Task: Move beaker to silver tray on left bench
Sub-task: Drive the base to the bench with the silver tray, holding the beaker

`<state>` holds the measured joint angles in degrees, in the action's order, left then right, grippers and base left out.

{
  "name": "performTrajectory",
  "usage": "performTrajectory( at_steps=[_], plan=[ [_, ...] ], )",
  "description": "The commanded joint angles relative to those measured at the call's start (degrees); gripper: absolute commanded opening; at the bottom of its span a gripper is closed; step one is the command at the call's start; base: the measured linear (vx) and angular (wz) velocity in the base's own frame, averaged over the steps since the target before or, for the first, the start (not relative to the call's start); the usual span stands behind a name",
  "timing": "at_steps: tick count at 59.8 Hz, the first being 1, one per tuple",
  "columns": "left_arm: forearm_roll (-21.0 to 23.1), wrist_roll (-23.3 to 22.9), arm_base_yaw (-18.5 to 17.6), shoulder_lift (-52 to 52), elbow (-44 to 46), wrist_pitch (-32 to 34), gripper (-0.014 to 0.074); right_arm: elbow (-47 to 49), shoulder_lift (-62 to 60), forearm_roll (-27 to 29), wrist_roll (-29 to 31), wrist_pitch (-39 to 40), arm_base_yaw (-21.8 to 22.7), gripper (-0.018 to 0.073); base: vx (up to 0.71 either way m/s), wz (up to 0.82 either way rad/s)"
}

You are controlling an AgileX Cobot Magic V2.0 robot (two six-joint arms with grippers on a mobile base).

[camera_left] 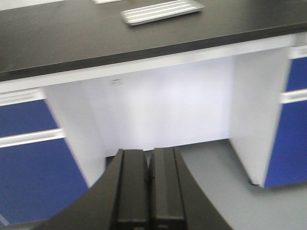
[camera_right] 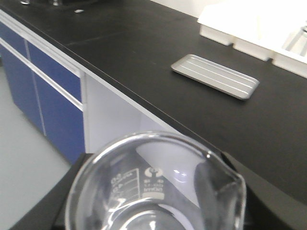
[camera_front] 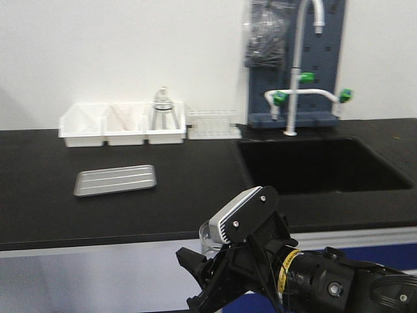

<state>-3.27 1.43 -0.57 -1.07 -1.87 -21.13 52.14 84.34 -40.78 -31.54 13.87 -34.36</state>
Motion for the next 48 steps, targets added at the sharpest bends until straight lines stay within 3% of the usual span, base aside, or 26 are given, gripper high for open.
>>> performTrajectory(
  at_steps=[1,24,48],
  plan=[
    [0.15,-0.10,-0.31,-0.47,-1.15,4.54,0.0001,1.77,-2.27,0.61,0.16,3.45,0.08,-0.0011,0.19,0.54],
    [0.15,-0.10,-0.31,-0.47,-1.15,4.54,0.0001,1.77,-2.27,0.61,0.16,3.45,0.08,-0.0011,0.24,0.39],
    [0.15,-0.10,-0.31,-0.47,-1.15,4.54,0.0001,1.77,-2.27,0.61,0.16,3.45,0.08,-0.0011,0.34,0.04]
  ],
)
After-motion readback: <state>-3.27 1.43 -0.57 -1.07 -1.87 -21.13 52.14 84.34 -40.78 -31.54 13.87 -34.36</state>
